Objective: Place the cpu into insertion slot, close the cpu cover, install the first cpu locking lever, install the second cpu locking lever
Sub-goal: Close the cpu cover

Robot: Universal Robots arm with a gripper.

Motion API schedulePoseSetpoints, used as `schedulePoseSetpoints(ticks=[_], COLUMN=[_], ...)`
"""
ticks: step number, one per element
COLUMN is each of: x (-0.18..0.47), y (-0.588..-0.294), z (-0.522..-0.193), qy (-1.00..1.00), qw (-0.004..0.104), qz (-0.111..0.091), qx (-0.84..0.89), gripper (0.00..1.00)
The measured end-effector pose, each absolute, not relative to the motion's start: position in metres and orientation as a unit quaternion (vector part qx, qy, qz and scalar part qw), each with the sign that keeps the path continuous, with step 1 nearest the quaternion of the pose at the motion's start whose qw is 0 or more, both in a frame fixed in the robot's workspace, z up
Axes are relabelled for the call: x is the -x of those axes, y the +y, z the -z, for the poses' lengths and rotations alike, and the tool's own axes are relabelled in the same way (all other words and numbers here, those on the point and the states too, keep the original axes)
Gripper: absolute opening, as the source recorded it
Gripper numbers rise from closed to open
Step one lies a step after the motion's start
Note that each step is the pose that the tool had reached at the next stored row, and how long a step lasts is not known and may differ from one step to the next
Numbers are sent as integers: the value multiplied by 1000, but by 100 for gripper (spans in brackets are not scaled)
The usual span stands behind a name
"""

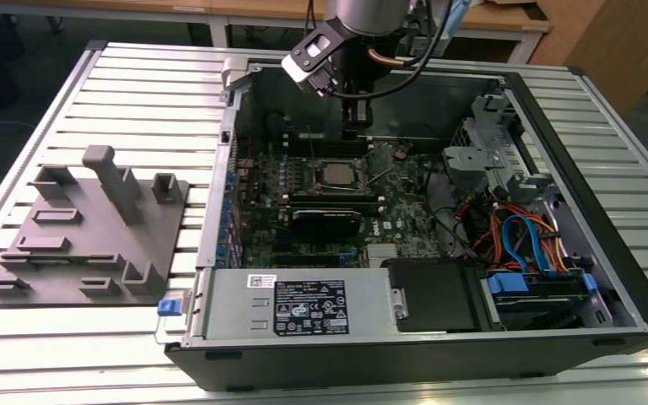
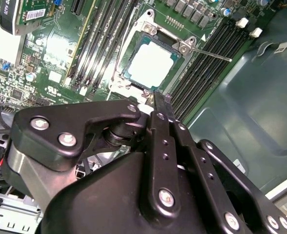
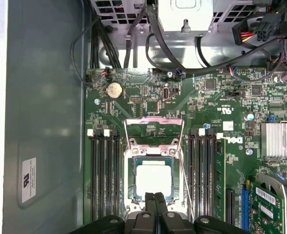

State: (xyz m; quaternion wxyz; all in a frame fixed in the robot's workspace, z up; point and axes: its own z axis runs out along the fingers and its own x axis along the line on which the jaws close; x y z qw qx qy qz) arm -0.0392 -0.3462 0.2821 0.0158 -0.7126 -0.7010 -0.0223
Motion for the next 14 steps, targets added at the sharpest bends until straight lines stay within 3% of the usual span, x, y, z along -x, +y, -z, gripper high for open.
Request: schedulePoseSetpoints(ticks=[14], x=[33], y=[-346], z=[-282], qy=[-701], qw=[16], qz=[22], qx=[713], gripper=[11])
